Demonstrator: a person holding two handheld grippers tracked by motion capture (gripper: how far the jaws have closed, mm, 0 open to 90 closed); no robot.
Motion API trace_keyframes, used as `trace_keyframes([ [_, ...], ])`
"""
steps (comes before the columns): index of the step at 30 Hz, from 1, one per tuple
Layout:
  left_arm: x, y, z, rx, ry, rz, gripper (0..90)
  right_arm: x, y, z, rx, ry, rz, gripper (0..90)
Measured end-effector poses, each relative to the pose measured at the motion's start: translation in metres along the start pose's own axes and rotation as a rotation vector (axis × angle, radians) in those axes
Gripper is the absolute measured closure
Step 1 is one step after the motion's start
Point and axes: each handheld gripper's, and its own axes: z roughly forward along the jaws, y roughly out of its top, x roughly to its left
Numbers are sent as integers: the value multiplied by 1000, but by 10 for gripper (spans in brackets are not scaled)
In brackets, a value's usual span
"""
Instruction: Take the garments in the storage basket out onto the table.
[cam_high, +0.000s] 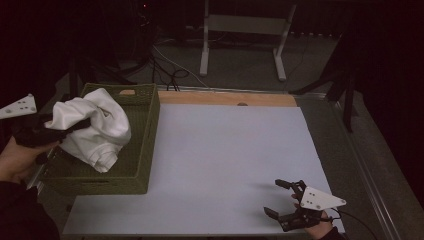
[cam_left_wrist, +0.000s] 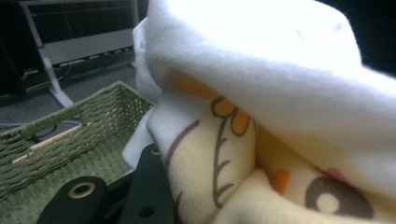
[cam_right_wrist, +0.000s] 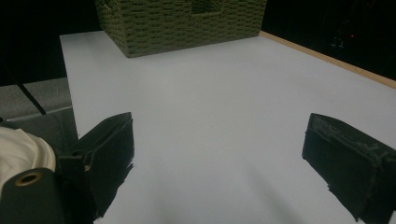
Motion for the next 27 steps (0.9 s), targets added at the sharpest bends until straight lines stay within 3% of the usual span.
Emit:
trace_keyframes([
  [5,-2,6,-2,-41,-4,-9,700,0,0,0,-2,0,3,92],
  [7,-5,11,-4,-78,0,12,700,0,0,0,-4,-1,1,92],
  [12,-9,19,-4,-134,6,-4,700,0,0,1,-4,0,0,92],
  [23,-28,45,3,-244,88,-3,698,0,0,0,-5,-3,-6,92],
  [26,-33,52,8,-252,117,-37,698,0,0,0,-8,-2,-3,92],
  [27,-35,54,10,-252,145,-35,698,0,0,0,-9,-3,0,92],
])
